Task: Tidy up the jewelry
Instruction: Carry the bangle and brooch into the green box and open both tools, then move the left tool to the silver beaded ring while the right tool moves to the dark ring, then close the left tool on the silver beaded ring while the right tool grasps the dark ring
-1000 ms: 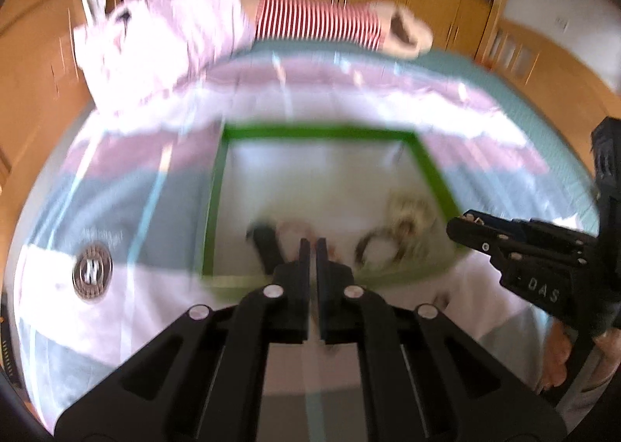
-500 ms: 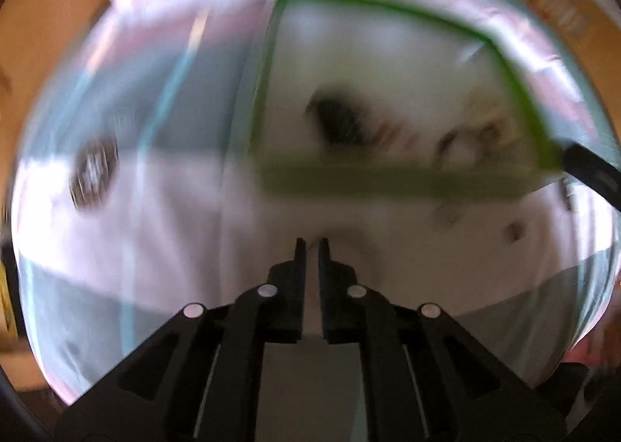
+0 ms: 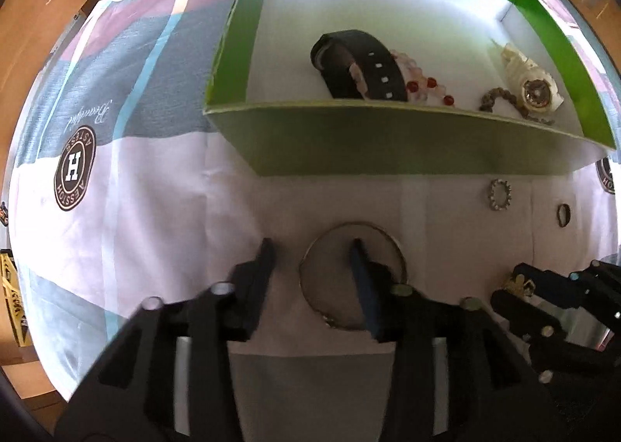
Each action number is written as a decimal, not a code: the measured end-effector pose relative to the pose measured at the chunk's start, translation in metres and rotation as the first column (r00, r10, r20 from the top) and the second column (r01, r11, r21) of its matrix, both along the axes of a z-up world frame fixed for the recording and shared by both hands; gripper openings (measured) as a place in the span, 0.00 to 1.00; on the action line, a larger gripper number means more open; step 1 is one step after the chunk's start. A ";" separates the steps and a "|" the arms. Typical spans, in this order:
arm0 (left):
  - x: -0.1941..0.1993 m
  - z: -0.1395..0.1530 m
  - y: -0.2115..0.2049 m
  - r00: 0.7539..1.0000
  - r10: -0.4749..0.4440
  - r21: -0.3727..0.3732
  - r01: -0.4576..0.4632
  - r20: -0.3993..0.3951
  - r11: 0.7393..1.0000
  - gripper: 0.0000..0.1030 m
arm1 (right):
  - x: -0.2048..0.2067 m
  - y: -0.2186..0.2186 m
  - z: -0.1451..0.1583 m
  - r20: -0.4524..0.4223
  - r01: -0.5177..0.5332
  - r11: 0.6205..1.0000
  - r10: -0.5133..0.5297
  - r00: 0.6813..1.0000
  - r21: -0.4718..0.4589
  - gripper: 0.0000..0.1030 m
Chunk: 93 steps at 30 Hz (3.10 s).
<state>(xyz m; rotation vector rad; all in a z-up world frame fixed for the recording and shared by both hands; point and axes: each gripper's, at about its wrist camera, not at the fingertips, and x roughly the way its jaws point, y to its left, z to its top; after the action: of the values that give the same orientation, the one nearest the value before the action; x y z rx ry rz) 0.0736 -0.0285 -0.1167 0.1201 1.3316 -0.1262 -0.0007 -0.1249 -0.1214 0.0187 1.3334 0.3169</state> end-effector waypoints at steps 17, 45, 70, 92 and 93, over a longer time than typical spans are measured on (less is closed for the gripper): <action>-0.013 0.132 -0.034 0.877 -0.007 -0.080 0.052 0.480 0.995 0.03 | 0.037 -0.067 0.103 0.324 0.177 0.976 -0.210 0.922 0.128 0.23; 0.076 0.062 -0.043 0.944 0.027 -0.073 -0.003 0.329 0.997 0.07 | 0.126 -0.060 0.028 0.238 0.218 0.975 -0.221 0.946 0.041 0.32; -0.009 0.030 -0.083 0.987 -0.157 -0.126 0.158 0.018 0.979 0.32 | 0.012 -0.109 0.011 -0.033 0.163 0.981 -0.167 0.985 -0.100 0.43; 0.015 -0.004 -0.099 0.989 -0.144 -0.075 0.145 0.007 0.987 0.21 | 0.011 -0.089 -0.004 0.009 0.099 0.982 -0.099 0.995 -0.162 0.16; 0.015 -0.004 -0.099 0.990 -0.144 -0.075 0.144 0.008 0.987 0.21 | 0.012 -0.087 -0.003 0.009 0.096 0.982 -0.096 0.995 -0.160 0.16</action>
<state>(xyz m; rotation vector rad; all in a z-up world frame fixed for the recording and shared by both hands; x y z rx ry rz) 0.0886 -0.1272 -0.1204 0.1524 1.3130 -0.2984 0.0109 -0.2122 -0.1246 -0.0521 1.3488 0.1276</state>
